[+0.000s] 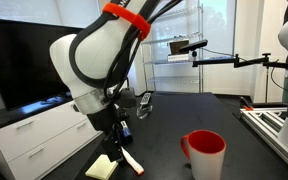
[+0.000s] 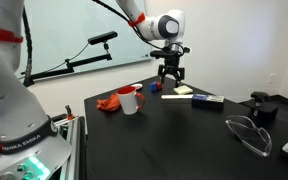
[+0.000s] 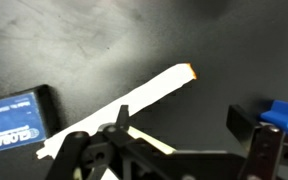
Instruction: Put the orange block on the blue block
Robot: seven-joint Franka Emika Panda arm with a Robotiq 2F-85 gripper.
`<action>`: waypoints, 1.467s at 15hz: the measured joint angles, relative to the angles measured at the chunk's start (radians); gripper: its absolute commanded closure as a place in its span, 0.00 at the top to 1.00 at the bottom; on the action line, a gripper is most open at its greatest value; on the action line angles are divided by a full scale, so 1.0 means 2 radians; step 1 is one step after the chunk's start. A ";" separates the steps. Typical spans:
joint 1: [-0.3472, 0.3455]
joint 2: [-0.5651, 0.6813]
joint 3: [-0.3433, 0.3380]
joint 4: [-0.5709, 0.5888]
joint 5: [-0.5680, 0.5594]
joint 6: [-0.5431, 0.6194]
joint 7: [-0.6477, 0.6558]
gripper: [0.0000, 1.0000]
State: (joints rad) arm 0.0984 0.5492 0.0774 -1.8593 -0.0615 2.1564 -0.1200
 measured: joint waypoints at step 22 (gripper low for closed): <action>0.015 0.000 0.064 0.000 -0.014 0.083 -0.027 1.00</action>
State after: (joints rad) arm 0.1279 0.5496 0.2049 -1.8587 -0.0903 2.3220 -0.1738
